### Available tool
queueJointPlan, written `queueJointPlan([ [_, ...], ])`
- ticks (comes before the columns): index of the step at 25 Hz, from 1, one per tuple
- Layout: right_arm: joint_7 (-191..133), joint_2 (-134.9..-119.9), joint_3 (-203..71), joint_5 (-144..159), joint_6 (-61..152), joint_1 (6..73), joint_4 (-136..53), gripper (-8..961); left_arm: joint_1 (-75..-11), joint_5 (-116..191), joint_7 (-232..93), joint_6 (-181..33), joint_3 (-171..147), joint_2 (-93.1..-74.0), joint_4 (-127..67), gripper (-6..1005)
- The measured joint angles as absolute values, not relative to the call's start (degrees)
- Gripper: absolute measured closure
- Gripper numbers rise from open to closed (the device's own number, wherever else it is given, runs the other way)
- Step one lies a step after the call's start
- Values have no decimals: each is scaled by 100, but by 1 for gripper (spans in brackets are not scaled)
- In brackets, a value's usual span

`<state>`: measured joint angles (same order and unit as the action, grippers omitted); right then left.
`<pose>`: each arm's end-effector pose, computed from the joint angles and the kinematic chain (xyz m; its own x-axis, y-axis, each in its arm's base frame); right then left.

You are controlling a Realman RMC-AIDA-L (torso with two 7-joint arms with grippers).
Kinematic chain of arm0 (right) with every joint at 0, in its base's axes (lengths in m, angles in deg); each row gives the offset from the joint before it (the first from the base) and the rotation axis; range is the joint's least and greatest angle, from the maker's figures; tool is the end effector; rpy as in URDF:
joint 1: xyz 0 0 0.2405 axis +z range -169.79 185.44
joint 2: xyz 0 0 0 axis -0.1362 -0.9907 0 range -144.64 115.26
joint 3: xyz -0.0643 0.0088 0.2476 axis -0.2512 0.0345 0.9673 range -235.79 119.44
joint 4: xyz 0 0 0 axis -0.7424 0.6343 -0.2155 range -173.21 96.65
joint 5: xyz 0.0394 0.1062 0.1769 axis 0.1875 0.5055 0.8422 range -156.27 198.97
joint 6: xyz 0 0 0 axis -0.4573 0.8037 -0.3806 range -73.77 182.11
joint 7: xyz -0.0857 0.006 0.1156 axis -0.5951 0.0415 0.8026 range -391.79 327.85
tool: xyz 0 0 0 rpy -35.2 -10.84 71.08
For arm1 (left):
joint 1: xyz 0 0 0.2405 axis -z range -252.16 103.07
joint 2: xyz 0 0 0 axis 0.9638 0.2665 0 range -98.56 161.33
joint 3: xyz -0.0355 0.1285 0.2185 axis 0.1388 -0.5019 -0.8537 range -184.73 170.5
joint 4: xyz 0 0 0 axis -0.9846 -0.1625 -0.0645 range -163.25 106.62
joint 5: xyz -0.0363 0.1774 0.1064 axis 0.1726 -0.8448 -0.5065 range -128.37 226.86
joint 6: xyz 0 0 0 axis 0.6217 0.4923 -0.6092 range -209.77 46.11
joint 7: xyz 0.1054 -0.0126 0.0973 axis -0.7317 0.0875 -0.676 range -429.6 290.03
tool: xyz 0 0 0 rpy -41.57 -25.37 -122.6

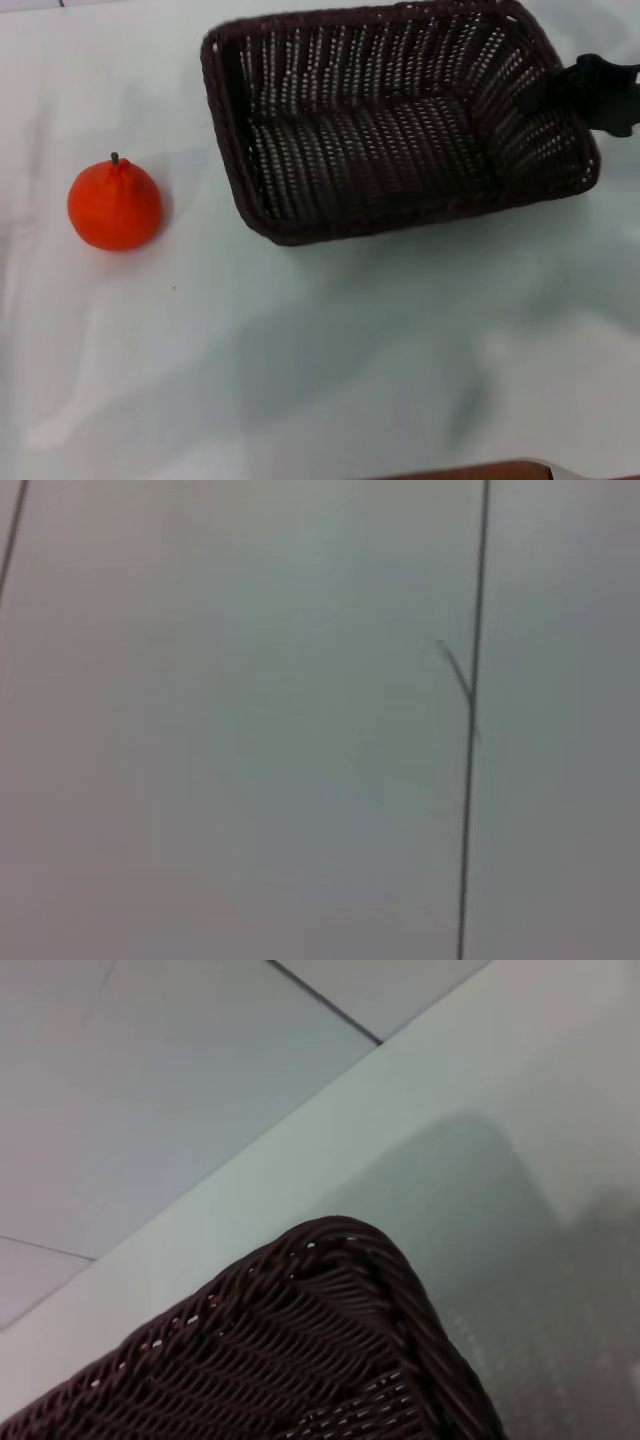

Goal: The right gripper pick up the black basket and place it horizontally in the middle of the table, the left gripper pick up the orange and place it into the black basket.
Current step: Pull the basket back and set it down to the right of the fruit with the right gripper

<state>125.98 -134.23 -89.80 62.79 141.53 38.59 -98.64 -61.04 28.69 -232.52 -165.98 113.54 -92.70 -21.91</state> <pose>0.2914 0.3502 0.0718 0.0810 0.8746 0.4780 0.9960 -0.0894 -0.0051 -0.3565 0.2521 0.0113 0.6278 -0.2005 0.7521 0.7666 -0.0086 -0.6421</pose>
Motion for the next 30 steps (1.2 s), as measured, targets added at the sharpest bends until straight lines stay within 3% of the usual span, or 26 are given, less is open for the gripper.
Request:
queueJointPlan([
  [23,13487,-13424,-10749,5572,13382,4603,-9295,637,-6265,2856,-23314,-16892,10465,-9293,-2234,66],
  [30,13495,-13411,-10723,5437,13344,4496,-9709,419,-6259,2858,-23317,-16842,10439,-9289,-2234,67],
])
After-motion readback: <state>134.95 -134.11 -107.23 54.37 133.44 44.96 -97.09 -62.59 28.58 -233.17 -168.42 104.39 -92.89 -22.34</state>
